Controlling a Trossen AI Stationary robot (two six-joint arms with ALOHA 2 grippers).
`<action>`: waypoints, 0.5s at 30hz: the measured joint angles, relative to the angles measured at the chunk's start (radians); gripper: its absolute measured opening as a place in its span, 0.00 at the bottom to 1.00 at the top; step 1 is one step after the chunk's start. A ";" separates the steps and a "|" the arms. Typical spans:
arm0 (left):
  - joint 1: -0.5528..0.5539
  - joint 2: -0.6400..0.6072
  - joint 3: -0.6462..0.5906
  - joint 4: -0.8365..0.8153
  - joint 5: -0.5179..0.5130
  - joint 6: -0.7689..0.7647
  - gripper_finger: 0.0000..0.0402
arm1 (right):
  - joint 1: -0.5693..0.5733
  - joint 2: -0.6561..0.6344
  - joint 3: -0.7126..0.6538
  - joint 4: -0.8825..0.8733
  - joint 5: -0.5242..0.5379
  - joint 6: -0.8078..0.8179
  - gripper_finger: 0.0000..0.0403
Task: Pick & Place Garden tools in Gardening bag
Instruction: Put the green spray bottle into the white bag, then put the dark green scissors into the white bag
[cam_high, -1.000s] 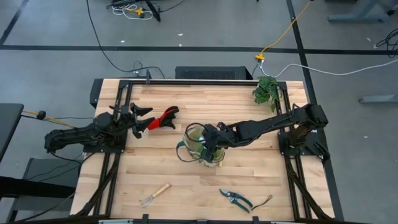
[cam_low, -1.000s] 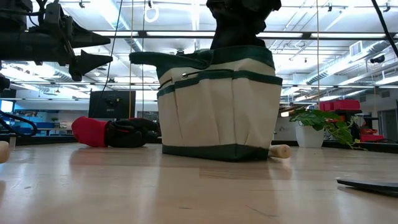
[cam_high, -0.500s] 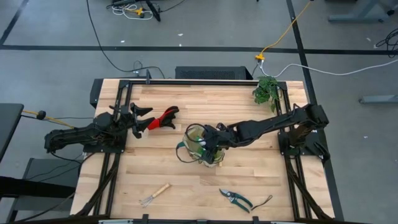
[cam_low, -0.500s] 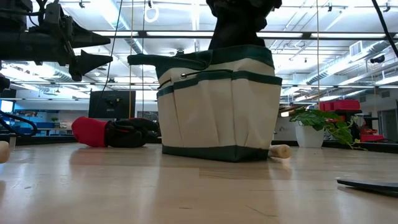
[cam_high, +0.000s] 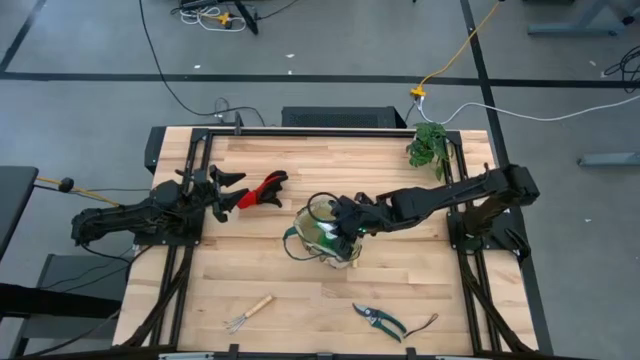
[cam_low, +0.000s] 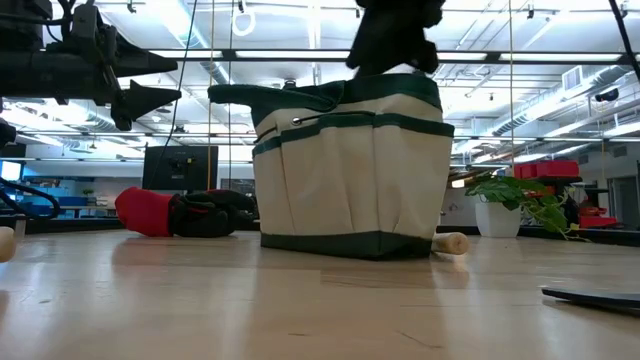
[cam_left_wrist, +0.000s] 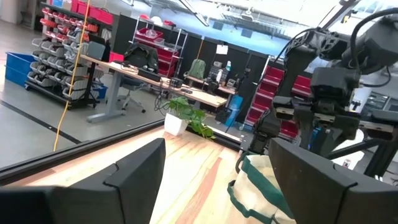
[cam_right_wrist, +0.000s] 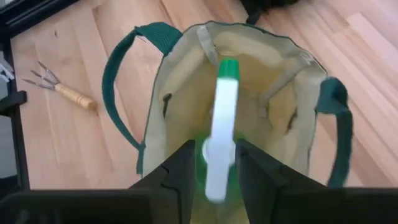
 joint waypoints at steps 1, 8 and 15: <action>0.000 0.000 0.000 0.000 0.000 0.000 0.73 | 0.000 -0.008 0.000 -0.014 0.001 0.003 0.28; 0.000 0.000 0.000 -0.001 0.000 0.000 0.73 | 0.013 -0.057 0.000 -0.184 0.016 0.092 0.28; 0.000 0.000 0.000 -0.001 0.000 0.001 0.73 | 0.061 -0.084 0.000 -0.296 -0.043 0.199 0.28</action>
